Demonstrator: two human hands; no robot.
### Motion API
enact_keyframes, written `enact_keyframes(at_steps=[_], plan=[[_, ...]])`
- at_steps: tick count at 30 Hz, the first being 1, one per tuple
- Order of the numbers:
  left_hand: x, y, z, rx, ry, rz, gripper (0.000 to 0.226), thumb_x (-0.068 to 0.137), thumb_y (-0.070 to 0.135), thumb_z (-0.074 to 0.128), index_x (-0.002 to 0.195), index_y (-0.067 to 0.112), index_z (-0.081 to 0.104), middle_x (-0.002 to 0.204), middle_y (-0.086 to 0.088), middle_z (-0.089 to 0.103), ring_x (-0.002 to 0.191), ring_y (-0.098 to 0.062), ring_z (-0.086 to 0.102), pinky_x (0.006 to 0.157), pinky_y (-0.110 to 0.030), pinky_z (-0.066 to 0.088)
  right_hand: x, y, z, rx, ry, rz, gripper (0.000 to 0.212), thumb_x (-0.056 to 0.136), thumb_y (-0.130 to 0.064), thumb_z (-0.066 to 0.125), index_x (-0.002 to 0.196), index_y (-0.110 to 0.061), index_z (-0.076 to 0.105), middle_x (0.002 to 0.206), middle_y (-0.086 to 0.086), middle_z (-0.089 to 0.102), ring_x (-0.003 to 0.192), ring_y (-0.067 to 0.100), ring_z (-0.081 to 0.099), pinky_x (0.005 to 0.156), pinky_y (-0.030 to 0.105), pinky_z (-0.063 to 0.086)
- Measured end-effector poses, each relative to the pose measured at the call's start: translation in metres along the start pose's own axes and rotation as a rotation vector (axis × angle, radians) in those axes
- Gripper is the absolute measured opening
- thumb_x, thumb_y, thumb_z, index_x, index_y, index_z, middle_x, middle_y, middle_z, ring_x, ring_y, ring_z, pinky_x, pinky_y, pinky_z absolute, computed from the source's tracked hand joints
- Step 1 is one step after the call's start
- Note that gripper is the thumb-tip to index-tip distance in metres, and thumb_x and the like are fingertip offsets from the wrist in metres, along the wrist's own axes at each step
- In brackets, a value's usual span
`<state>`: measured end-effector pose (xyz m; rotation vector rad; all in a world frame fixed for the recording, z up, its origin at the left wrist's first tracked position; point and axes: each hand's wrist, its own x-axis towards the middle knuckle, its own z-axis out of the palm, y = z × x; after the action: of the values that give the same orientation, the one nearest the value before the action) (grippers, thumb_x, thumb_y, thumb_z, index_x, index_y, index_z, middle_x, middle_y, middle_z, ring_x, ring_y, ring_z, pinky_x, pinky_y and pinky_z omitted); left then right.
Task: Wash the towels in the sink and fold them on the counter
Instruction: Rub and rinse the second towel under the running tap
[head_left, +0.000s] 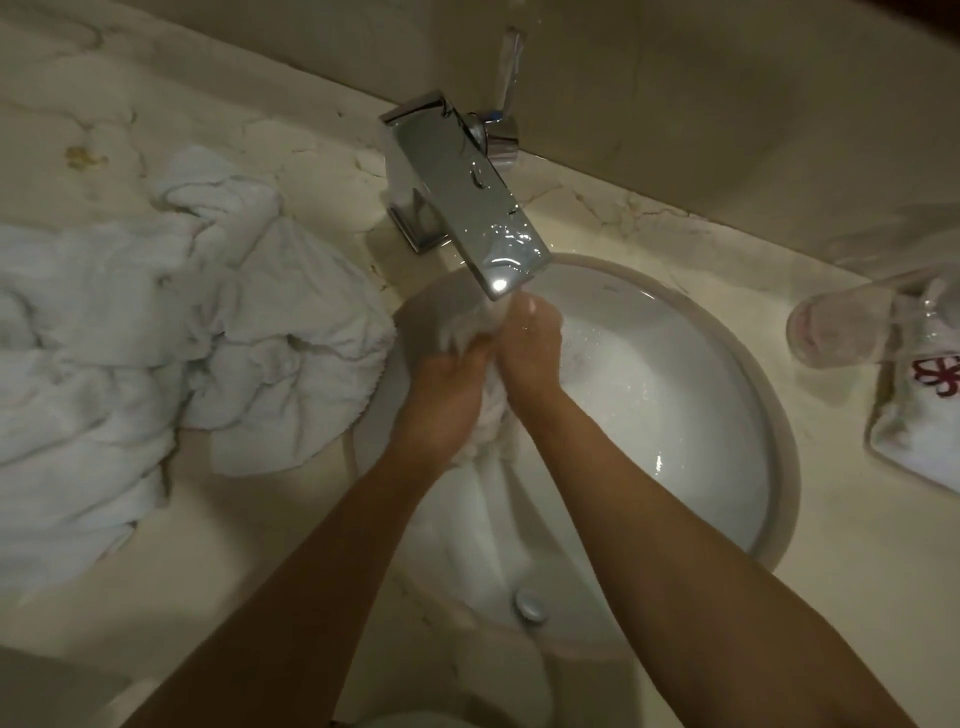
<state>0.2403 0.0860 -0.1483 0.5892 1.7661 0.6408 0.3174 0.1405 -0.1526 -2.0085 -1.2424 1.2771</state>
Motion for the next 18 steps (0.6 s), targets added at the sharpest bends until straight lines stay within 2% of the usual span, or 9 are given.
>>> enact_keyframes(at_steps=[2,4,6,8,10,11,13,15,18], plan=[[-0.020,-0.008,-0.013,0.080,-0.011,0.168,0.034,0.091,0.043,0.057,0.086,0.013,0.074,0.076,-0.002,0.072,0.075,-0.017,0.069,0.070,-0.029,0.051,-0.012,0.011,-0.012,0.322,-0.128,0.128,0.035,0.098,-0.027,0.048,0.098,0.003,0.066,0.096,0.020,0.070,0.094,0.032,0.067,0.087,0.051,0.054],[-0.023,-0.016,-0.023,0.033,0.013,0.178,0.027,0.071,0.032,0.057,0.080,0.012,0.073,0.071,-0.001,0.069,0.069,-0.014,0.067,0.064,-0.023,0.051,-0.033,0.035,-0.031,0.705,-0.337,0.291,0.039,0.092,-0.020,0.046,0.114,0.007,0.065,0.106,0.023,0.068,0.101,0.036,0.065,0.086,0.047,0.053],[-0.017,-0.021,-0.033,-0.314,-0.002,-0.034,0.030,0.053,0.024,0.059,0.076,0.006,0.066,0.077,-0.010,0.066,0.076,-0.022,0.065,0.076,-0.035,0.054,-0.054,0.061,-0.054,1.032,-0.492,0.464,0.046,0.089,-0.014,0.039,0.126,0.004,0.059,0.114,0.022,0.064,0.102,0.035,0.062,0.086,0.041,0.050],[-0.019,-0.023,-0.032,-0.726,-0.216,-0.270,0.030,0.065,0.021,0.056,0.086,0.003,0.067,0.093,-0.015,0.068,0.088,-0.028,0.065,0.088,-0.046,0.052,-0.065,0.083,-0.064,1.141,-0.494,0.613,0.046,0.092,-0.023,0.046,0.129,0.000,0.060,0.115,0.020,0.063,0.100,0.031,0.063,0.090,0.035,0.045],[-0.019,-0.020,-0.023,-0.873,-0.313,-0.363,0.032,0.094,0.023,0.043,0.090,0.005,0.069,0.095,-0.014,0.068,0.086,-0.024,0.067,0.084,-0.036,0.055,-0.068,0.082,-0.062,1.000,-0.467,0.700,0.050,0.095,-0.039,0.059,0.132,-0.006,0.059,0.112,0.016,0.066,0.098,0.027,0.065,0.096,0.019,0.037],[-0.017,-0.020,-0.018,-0.918,-0.348,-0.398,0.038,0.101,0.031,0.038,0.093,0.007,0.067,0.095,-0.011,0.064,0.087,-0.021,0.065,0.091,-0.034,0.053,-0.068,0.075,-0.059,0.901,-0.467,0.653,0.048,0.097,-0.042,0.060,0.130,-0.007,0.060,0.112,0.016,0.068,0.099,0.027,0.068,0.094,0.016,0.037],[-0.006,-0.019,-0.009,-0.878,-0.360,-0.462,0.049,0.102,0.046,0.037,0.104,0.007,0.066,0.101,-0.012,0.067,0.095,-0.022,0.064,0.104,-0.035,0.041,-0.065,0.065,-0.059,0.745,-0.408,0.473,0.047,0.103,-0.039,0.050,0.132,-0.004,0.061,0.122,0.025,0.067,0.108,0.031,0.068,0.094,0.030,0.049],[0.008,-0.011,-0.001,-0.782,-0.316,-0.478,0.056,0.102,0.049,0.036,0.110,0.003,0.066,0.101,-0.018,0.071,0.102,-0.029,0.064,0.094,-0.035,0.046,-0.065,0.040,-0.057,0.566,-0.309,0.241,0.043,0.107,-0.032,0.043,0.127,0.000,0.063,0.120,0.031,0.065,0.104,0.034,0.067,0.088,0.039,0.053],[0.016,0.008,0.012,-0.520,-0.211,-0.273,0.046,0.105,0.040,0.038,0.122,0.004,0.061,0.112,-0.015,0.069,0.109,-0.028,0.063,0.071,-0.029,0.050,-0.052,0.011,-0.044,0.243,-0.275,-0.002,0.038,0.104,-0.037,0.048,0.103,-0.008,0.073,0.099,0.014,0.075,0.095,0.026,0.072,0.087,0.039,0.056]])
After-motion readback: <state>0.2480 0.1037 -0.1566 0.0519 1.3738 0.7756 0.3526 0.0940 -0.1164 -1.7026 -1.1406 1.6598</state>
